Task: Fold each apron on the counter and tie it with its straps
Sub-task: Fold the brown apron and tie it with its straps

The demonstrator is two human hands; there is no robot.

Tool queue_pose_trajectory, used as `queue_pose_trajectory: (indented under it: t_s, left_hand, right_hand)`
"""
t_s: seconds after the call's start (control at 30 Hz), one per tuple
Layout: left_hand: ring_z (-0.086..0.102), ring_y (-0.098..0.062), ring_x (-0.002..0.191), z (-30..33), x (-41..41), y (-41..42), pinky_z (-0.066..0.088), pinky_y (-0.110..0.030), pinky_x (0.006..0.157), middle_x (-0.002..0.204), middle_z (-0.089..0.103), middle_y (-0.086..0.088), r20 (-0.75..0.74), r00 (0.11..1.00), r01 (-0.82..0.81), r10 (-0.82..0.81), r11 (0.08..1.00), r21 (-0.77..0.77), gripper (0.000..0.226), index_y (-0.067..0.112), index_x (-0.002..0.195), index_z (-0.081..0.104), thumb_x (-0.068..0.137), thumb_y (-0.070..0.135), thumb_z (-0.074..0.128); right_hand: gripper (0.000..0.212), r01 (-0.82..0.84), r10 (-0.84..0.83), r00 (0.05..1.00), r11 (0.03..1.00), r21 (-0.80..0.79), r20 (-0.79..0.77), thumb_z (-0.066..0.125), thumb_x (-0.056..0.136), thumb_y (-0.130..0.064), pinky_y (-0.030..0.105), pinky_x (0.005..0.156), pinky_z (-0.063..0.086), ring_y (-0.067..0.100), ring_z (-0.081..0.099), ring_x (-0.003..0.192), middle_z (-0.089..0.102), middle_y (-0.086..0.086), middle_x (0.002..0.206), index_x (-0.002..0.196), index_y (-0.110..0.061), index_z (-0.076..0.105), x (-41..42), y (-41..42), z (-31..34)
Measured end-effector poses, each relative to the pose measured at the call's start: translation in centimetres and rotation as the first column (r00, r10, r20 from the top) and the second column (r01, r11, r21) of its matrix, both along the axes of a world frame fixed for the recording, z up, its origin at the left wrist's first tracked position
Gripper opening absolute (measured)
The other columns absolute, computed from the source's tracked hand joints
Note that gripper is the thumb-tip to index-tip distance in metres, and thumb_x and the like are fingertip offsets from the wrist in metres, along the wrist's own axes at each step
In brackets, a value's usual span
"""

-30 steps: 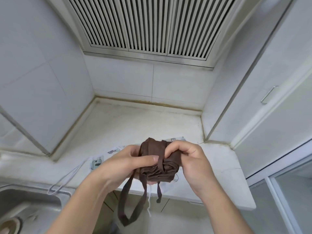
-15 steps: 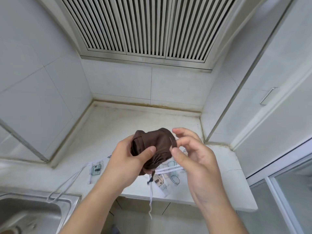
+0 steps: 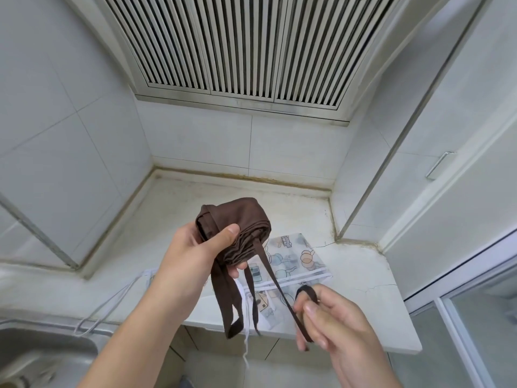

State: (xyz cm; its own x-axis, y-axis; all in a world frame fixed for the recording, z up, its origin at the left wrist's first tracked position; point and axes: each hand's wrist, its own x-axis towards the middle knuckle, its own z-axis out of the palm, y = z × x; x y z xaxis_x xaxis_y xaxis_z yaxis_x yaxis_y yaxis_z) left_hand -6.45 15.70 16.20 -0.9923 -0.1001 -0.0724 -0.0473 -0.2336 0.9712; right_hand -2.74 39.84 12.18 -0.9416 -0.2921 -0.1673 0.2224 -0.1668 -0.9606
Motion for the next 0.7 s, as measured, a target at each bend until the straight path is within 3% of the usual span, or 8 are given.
queue_pose_trajectory:
  t_s: [0.13, 0.23, 0.3, 0.33, 0.4, 0.5, 0.57, 0.7]
  left_hand:
    - [0.055, -0.032, 0.061, 0.4, 0.6, 0.6, 0.044, -0.034, 0.051, 0.079, 0.064, -0.022, 0.0, 1.0, -0.012, 0.012, 0.99, 0.143, 0.025, -0.007, 0.112, 0.067, 0.098, 0.013, 0.064]
    - [0.055, -0.033, 0.06, 0.8, 0.9, 0.8, 0.044, -0.034, 0.052, 0.08, 0.063, -0.024, -0.027, 1.0, 0.001, 0.002, 0.994, 0.109, 0.026, -0.008, 0.11, 0.066, 0.097, 0.013, 0.066]
    - [0.056, -0.034, 0.06, 0.8, 1.1, 1.2, 0.045, -0.034, 0.051, 0.081, 0.063, -0.027, -0.042, 0.999, 0.02, -0.017, 0.997, 0.076, 0.029, -0.009, 0.108, 0.064, 0.094, 0.014, 0.074]
    - [0.056, -0.034, 0.06, 0.7, 1.3, 1.6, 0.045, -0.034, 0.051, 0.081, 0.063, -0.029, -0.042, 0.999, 0.033, -0.03, 0.997, 0.066, 0.032, -0.009, 0.107, 0.063, 0.092, 0.016, 0.076]
    - [0.056, -0.035, 0.061, 0.8, 1.6, 2.5, 0.045, -0.034, 0.051, 0.081, 0.063, -0.029, -0.043, 0.997, 0.061, -0.058, 0.997, 0.057, 0.032, -0.004, 0.105, 0.065, 0.089, 0.022, 0.075]
    - [0.055, -0.033, 0.061, 1.0, 2.1, 3.9, 0.045, -0.034, 0.051, 0.079, 0.064, -0.026, -0.059, 0.996, 0.075, -0.072, 0.996, 0.049, 0.025, 0.001, 0.103, 0.07, 0.091, 0.02, 0.079]
    - [0.053, -0.032, 0.062, 1.0, 2.3, 4.2, 0.045, -0.034, 0.051, 0.077, 0.064, -0.023, -0.067, 0.997, 0.052, -0.049, 0.998, 0.043, 0.024, 0.0, 0.1, 0.069, 0.09, 0.02, 0.081]
    - [0.053, -0.034, 0.063, 1.5, 2.7, 3.9, 0.045, -0.034, 0.052, 0.078, 0.064, -0.025, -0.083, 0.996, 0.033, -0.03, 0.999, 0.035, 0.027, -0.002, 0.099, 0.068, 0.09, 0.023, 0.077]
  right_hand:
    - [0.019, 0.016, -0.067, 0.991, 0.92, 0.391, 0.117, 0.07, 0.089, -0.028, 0.029, 0.054, 0.047, 0.026, 0.052, 0.048, 0.052, 0.011, 0.052, 0.088, -0.011, 0.061, 0.0, 1.0, -0.6]
    - [0.021, 0.012, -0.12, 0.991, 0.504, 0.864, 0.057, 0.063, 0.096, -0.044, 0.033, 0.074, 0.053, 0.015, 0.067, 0.079, 0.065, -0.007, 0.098, 0.109, -0.03, 0.055, 0.3, 1.2, -0.8]
    - [0.04, 0.097, -0.081, 0.994, 0.309, 0.946, -0.075, 0.057, 0.097, -0.051, 0.034, 0.083, 0.047, 0.011, 0.063, 0.105, 0.035, -0.014, 0.139, 0.132, -0.04, 0.042, 0.4, 0.8, -0.4]
    - [0.042, 0.19, -0.055, 0.982, 0.347, 0.918, -0.182, 0.057, 0.096, -0.05, 0.032, 0.087, 0.046, 0.007, 0.06, 0.11, 0.027, -0.02, 0.144, 0.135, -0.041, 0.042, 0.5, 0.6, 0.2]
    - [0.03, 0.315, -0.058, 0.931, 0.631, 0.709, -0.362, 0.061, 0.095, -0.045, 0.03, 0.098, 0.045, -0.001, 0.055, 0.12, 0.042, -0.03, 0.139, 0.125, -0.041, 0.057, 0.4, -0.3, 2.1]
    - [0.032, 0.05, 0.017, 0.979, 0.947, 0.318, -0.205, 0.063, 0.093, -0.051, 0.038, 0.106, 0.043, 0.005, 0.063, 0.121, 0.073, -0.012, 0.12, 0.122, -0.04, 0.062, 0.1, -2.2, 4.9]
    - [0.033, 0.0, 0.034, 0.987, 0.977, 0.215, -0.156, 0.069, 0.089, -0.047, 0.048, 0.104, 0.049, 0.019, 0.073, 0.108, 0.079, 0.001, 0.105, 0.119, -0.043, 0.057, -0.2, -3.1, 5.5]
    - [0.023, 0.109, -0.053, 0.979, 0.954, 0.279, -0.198, 0.071, 0.096, -0.028, 0.052, 0.086, 0.058, 0.023, 0.073, 0.076, 0.074, 0.006, 0.075, 0.112, -0.04, 0.058, -0.2, -3.1, 5.4]
